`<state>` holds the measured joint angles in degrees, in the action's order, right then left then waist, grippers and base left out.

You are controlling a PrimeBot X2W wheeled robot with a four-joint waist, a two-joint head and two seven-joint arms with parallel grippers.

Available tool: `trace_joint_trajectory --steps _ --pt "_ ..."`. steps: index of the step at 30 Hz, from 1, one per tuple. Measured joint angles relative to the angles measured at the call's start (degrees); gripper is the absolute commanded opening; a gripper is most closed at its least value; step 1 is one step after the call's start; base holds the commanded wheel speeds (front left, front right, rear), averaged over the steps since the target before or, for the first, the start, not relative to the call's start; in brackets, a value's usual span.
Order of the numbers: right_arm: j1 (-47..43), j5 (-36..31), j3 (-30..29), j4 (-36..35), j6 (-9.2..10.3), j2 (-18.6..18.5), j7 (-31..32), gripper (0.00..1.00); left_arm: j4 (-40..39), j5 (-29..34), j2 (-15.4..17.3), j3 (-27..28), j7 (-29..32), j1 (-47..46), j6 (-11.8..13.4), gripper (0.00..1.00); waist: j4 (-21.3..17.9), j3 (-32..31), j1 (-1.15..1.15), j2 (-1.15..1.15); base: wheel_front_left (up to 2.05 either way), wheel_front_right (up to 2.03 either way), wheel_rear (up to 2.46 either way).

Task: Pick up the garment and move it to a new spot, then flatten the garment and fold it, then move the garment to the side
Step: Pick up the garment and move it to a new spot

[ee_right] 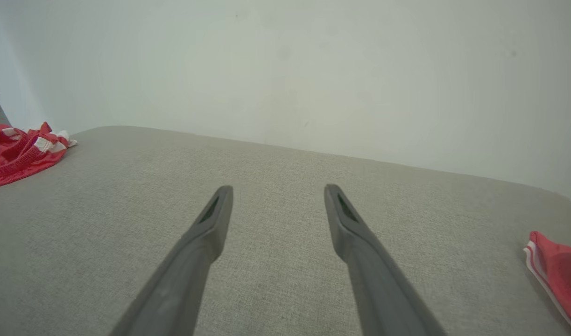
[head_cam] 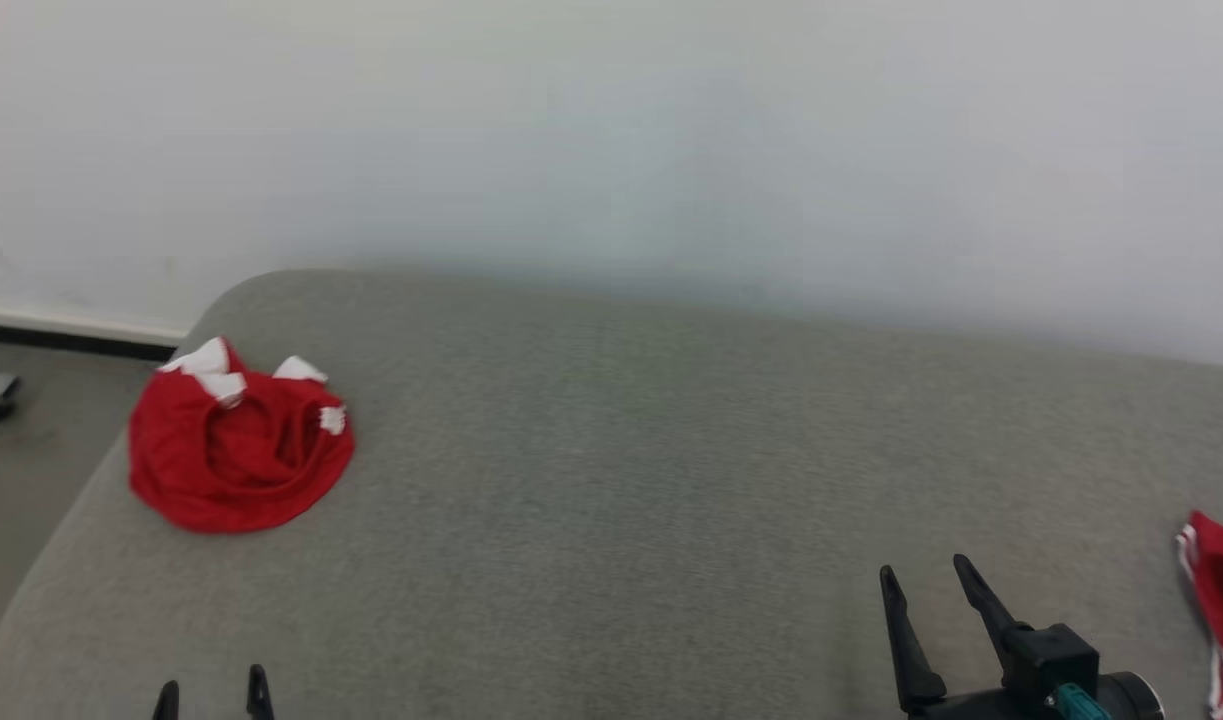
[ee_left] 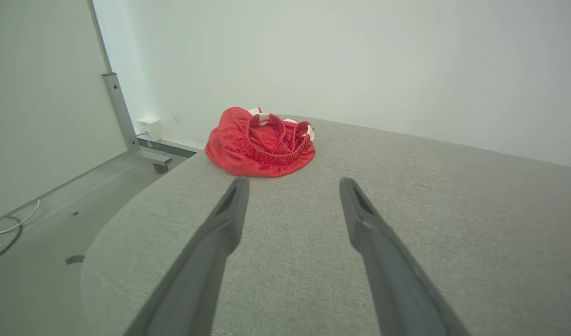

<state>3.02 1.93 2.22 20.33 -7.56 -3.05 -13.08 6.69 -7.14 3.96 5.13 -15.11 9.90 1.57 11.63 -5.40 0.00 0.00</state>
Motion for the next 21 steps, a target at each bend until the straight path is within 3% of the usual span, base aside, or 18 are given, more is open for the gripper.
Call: trace_joint_trajectory --steps 12,21 --pt "0.71 1.93 3.65 2.22 0.0 0.14 -0.63 1.0 -0.31 0.85 -0.13 1.47 0.0 1.99 1.38 1.0 10.89 -0.29 0.0 0.0 0.0 0.0 0.0" --pt "1.14 3.61 4.59 2.92 0.0 0.15 -1.07 1.0 -0.78 0.85 -0.12 2.48 0.0 2.92 1.55 1.0 13.79 -0.71 0.0 0.0 0.0 0.0 0.0"
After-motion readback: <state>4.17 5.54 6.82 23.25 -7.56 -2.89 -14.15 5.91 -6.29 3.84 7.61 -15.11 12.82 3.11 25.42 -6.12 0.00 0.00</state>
